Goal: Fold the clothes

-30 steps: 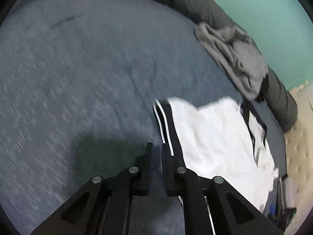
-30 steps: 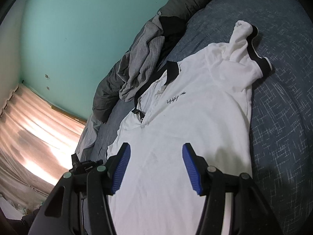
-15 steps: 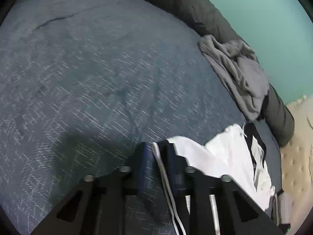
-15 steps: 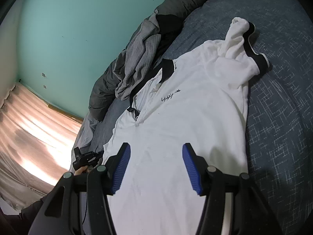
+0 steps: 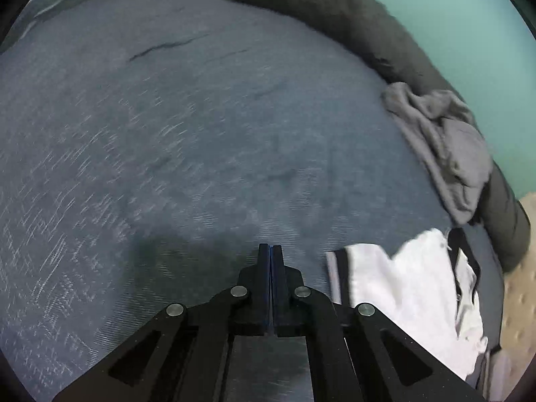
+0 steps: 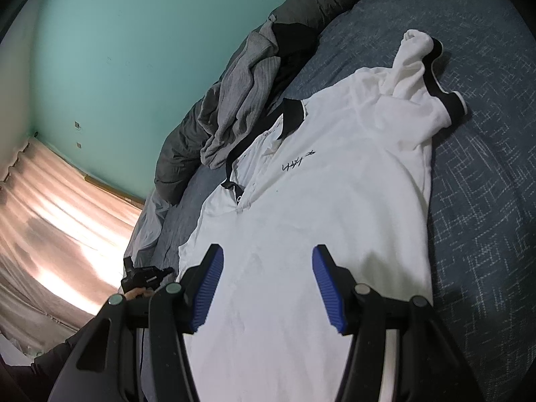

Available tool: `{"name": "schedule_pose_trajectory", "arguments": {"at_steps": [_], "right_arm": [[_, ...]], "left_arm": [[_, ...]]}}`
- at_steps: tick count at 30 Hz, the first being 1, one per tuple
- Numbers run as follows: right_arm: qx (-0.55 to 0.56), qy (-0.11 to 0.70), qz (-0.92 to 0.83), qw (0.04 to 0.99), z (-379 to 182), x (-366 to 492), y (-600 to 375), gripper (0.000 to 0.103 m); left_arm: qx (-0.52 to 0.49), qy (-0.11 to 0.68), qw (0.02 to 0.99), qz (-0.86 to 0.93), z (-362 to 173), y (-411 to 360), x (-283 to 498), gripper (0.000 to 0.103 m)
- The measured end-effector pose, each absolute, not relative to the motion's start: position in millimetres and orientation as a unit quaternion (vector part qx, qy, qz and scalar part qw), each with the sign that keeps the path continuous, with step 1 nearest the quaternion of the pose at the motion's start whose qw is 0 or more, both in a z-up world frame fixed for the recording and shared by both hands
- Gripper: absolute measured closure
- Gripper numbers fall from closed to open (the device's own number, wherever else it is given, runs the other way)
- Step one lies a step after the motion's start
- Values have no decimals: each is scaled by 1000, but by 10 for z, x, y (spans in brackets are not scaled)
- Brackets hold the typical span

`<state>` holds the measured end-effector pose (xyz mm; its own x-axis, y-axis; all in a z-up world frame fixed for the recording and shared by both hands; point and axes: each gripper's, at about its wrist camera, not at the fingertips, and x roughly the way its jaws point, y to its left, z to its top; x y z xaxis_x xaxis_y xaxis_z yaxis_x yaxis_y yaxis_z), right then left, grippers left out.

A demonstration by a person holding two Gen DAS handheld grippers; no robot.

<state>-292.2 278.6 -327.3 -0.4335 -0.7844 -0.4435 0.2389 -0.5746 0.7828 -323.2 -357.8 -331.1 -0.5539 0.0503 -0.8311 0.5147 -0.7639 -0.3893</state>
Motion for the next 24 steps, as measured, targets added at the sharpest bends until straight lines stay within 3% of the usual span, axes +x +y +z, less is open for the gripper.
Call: {"name": "schedule_pose_trajectory", "arguments": {"at_steps": [7,9,10,11,19,21,23,24], "right_arm": [[424,-322,-781,327,-3300,-2916,2754,47],[424,-321,-781,328,-3297,-2912,2743,47],[424,-320,-781,329,-3294,-2911,2738,47],[424,-320,-781,329,-3295,-2911,2739,47],[421,-324,-782,326,-3290,-2922,2786,47],[420,-323,-783,326,-3288,-2924,2790,47],[422,-324,-782,326,-3296,-2927,2783,47],[423,-324,-781,326,-3303,-2927,2779,47]], "left_arm": [[427,344,84,-832,-3318,-3521,-3282,101],[422,338,74,-838,-3309,-3456,-3334,88],[423,338,73,-837,-3320,-3427,-3366,66],[423,343,70,-836,-3335,-3399,-3402,54],[436,317,64,-840,-3400,-3214,-3524,55],[440,309,61,-841,-3412,-3170,-3556,63],[449,296,57,-841,-3425,-3103,-3597,81],[453,289,56,-842,-3434,-3070,-3616,82]]}}
